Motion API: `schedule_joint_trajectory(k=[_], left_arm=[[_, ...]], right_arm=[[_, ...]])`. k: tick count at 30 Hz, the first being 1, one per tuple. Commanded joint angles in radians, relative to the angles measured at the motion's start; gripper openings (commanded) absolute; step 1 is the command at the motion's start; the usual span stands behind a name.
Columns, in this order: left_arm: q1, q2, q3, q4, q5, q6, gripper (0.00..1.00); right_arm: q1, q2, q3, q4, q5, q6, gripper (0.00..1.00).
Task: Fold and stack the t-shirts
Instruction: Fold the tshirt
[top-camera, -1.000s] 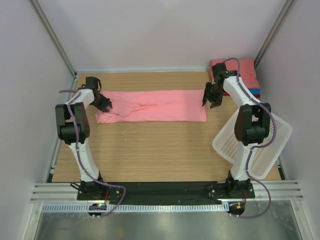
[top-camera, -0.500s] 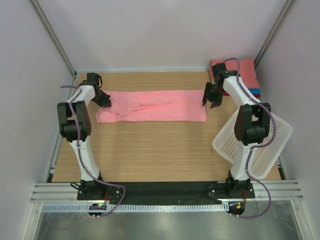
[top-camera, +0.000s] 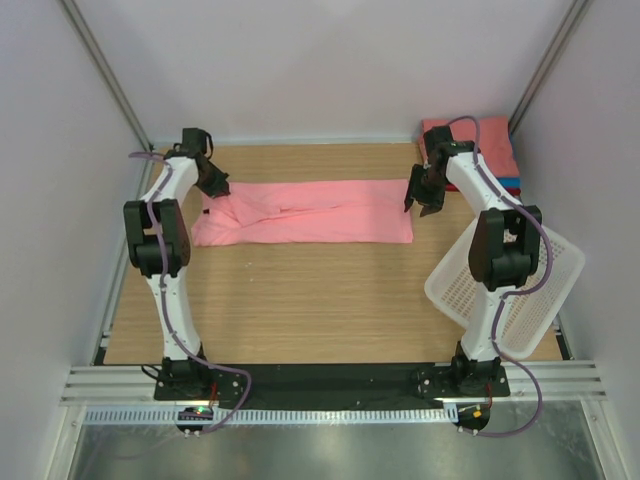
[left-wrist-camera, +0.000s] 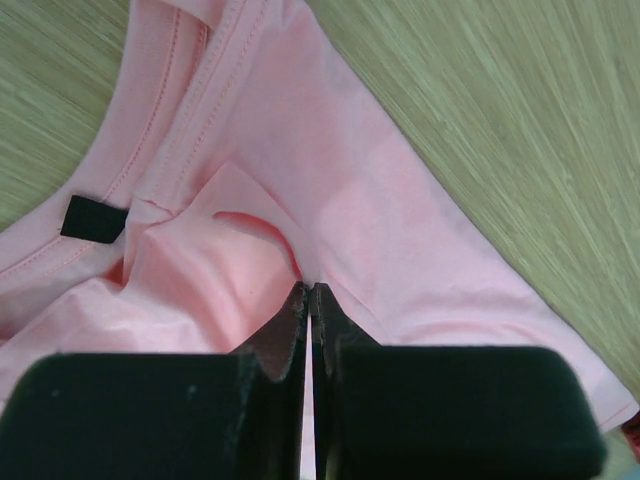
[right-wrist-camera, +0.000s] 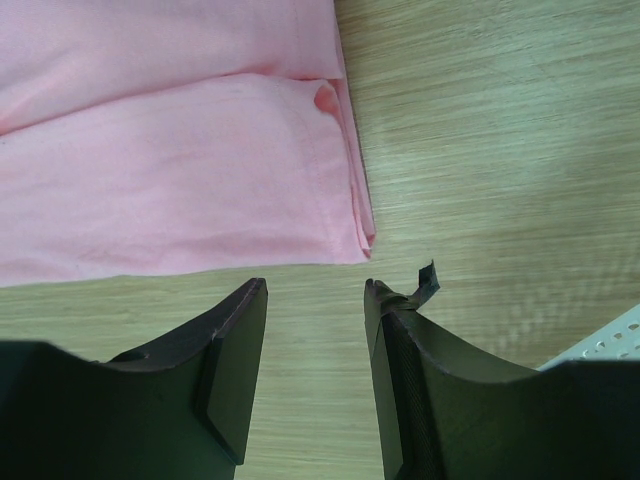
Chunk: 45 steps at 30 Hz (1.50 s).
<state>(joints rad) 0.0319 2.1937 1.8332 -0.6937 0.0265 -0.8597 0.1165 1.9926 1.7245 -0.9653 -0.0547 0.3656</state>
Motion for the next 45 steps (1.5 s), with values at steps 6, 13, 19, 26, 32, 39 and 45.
schedule_joint_trajectory(k=[6,13,19,26,32,39,45], left_arm=[[-0.02,0.037,0.078,-0.018,0.0,0.042,0.0],[-0.023,0.08,0.135,-0.03,0.006,0.027,0.0],[-0.01,0.126,0.204,-0.041,0.045,-0.063,0.08],[0.01,0.14,0.302,-0.032,0.176,-0.017,0.34],[0.008,-0.06,0.002,-0.069,0.104,0.05,0.37],[0.006,-0.153,-0.233,0.049,0.157,0.067,0.36],[-0.018,-0.147,-0.247,0.066,0.162,0.08,0.35]], right_arm=[[0.005,0.005,0.035,0.016,-0.008,0.003,0.51],[0.003,0.011,0.047,0.014,-0.019,0.003,0.51],[0.003,0.008,0.05,0.007,-0.02,-0.002,0.51],[0.002,-0.002,0.055,0.002,-0.025,-0.004,0.51],[0.005,-0.008,0.053,0.007,-0.031,0.002,0.51],[0.003,-0.031,0.027,0.011,-0.027,0.001,0.51],[0.003,-0.041,0.001,0.019,-0.034,0.007,0.51]])
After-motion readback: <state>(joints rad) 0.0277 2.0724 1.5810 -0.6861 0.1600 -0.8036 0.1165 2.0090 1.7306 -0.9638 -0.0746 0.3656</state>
